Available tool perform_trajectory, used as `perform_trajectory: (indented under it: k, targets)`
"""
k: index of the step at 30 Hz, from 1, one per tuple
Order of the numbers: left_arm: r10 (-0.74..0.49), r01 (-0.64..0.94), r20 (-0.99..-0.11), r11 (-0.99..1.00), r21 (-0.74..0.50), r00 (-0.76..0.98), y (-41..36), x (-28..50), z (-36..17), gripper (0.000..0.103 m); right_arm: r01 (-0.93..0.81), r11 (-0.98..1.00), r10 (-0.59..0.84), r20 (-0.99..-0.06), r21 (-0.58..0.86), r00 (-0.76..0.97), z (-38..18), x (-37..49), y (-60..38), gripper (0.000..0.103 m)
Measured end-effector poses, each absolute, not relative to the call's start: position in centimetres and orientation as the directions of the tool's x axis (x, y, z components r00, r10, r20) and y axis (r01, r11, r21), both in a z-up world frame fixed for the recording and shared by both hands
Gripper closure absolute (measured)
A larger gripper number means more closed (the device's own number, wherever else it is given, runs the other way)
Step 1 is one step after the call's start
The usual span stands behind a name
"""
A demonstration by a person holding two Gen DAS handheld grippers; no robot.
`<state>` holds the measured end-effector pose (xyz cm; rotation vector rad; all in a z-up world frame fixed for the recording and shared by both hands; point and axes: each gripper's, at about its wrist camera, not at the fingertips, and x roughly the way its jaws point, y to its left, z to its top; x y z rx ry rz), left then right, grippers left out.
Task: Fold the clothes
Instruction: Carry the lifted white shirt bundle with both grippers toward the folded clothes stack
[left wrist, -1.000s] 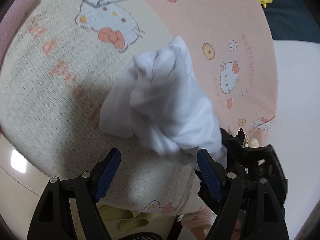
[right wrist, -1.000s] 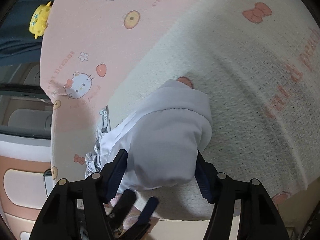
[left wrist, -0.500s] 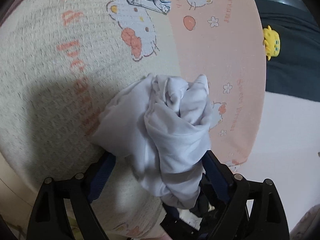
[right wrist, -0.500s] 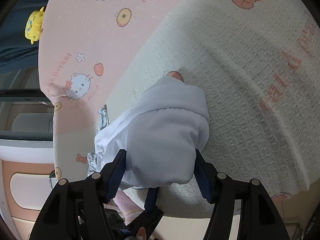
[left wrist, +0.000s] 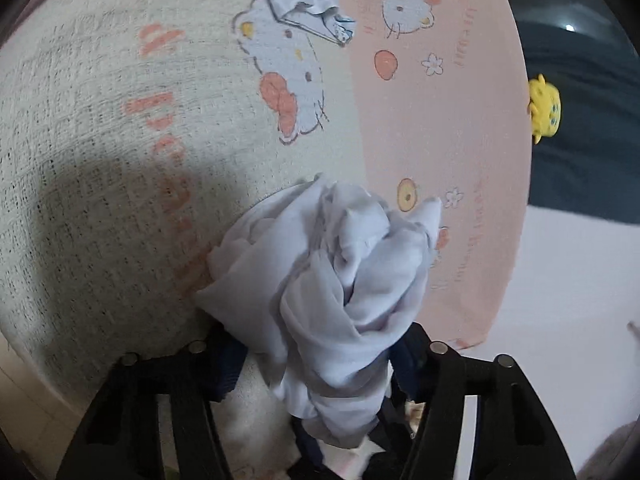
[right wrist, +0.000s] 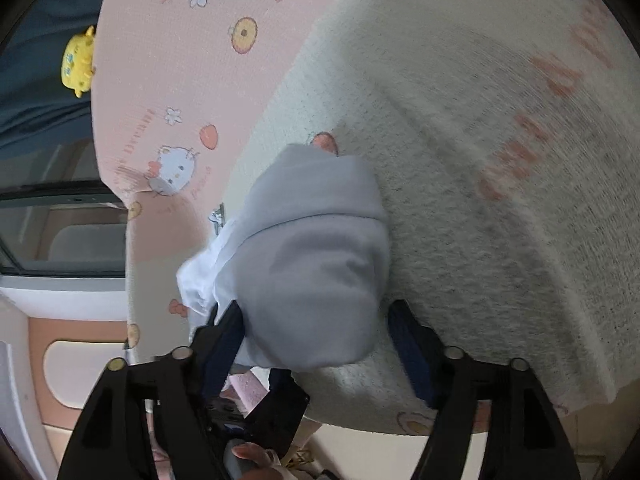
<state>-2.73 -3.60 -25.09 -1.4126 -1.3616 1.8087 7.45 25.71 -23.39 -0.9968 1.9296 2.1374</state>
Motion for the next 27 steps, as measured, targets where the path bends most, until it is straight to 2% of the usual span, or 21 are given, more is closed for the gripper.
perform_trajectory:
  k: [5, 10, 18, 20, 22, 27]
  targets:
    - [0.785, 0.13, -0.499, -0.488, -0.863, -0.367, -2.2, -3.4, -24.2, 0.046, -0.458, -0.137, -0.293, -0.478, 0.878, -0.828, -23.7, 8.9, 26.6, 0.028]
    - [0.797, 0.133, -0.489, -0.475, -0.87, -0.354, -2.7, -3.7, -24.7, 0.047, -0.439, -0.102, -0.259, -0.45, 0.893, -0.855, -24.1, 8.5, 27.6, 0.027]
    - [0.81, 0.092, -0.481, -0.48, -0.873, -0.336, -2.2, -4.1, -25.1, 0.049, -0.463, -0.28, -0.248, -0.529, 0.841, -0.812, -22.7, 5.6, 26.3, 0.027]
    - [0.813, 0.089, -0.477, -0.476, -0.875, -0.333, -2.1, -4.1, -25.2, 0.049, -0.471, -0.281, -0.23, -0.536, 0.836, -0.812, -22.6, 5.6, 26.1, 0.031]
    - [0.81, 0.066, -0.482, -0.49, -0.869, -0.333, -1.9, -4.1, -25.1, 0.051, -0.469, -0.278, -0.227, -0.531, 0.839, -0.816, -22.7, 5.7, 26.1, 0.04]
    - [0.797, -0.08, -0.492, -0.549, -0.832, -0.35, -0.5, -3.9, -23.5, 0.06, -0.443, -0.307, -0.207, -0.513, 0.843, -0.833, -22.5, 5.9, 25.9, 0.051]
